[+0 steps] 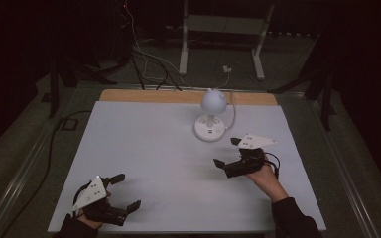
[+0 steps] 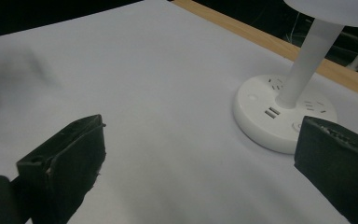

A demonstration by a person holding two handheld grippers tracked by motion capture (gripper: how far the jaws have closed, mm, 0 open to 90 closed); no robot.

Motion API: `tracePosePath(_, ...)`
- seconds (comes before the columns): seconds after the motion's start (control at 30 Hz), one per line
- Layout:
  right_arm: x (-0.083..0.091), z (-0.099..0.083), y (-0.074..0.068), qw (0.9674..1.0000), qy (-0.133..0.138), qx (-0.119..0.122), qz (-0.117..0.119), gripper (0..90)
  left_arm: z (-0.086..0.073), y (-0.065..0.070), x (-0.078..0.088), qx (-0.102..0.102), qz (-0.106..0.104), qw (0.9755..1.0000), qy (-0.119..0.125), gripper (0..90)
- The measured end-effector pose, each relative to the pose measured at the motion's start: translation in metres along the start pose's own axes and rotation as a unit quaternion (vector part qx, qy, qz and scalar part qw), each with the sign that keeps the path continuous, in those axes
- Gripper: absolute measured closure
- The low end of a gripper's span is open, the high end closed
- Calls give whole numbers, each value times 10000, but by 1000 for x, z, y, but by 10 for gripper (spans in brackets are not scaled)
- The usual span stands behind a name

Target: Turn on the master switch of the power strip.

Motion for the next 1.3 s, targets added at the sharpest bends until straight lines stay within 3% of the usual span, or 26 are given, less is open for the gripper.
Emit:
tracePosePath(0.37,-12,3,16,10000,-15,-35,19,19,0,0,0,-4,-1,10000,0,2)
tracePosePath(0.97,-38,-1,48,9994,-293,14,-164,18,-1,-1,0,25,5,10000,-2,2)
tracePosePath(1.3,-46,-4,68,9986,-356,-268,-286,45,0,1,0,16,-10,10000,-2,2)
Point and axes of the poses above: each handheld gripper's, and its own axes: x roughly backward along the jaws, z roughly out of its top, y roughly to its right, the point moved 4 cm from there along -x, roughly forward along the jaws, and after that the axes turned 13 degrees about z, right-handed, at the moved point
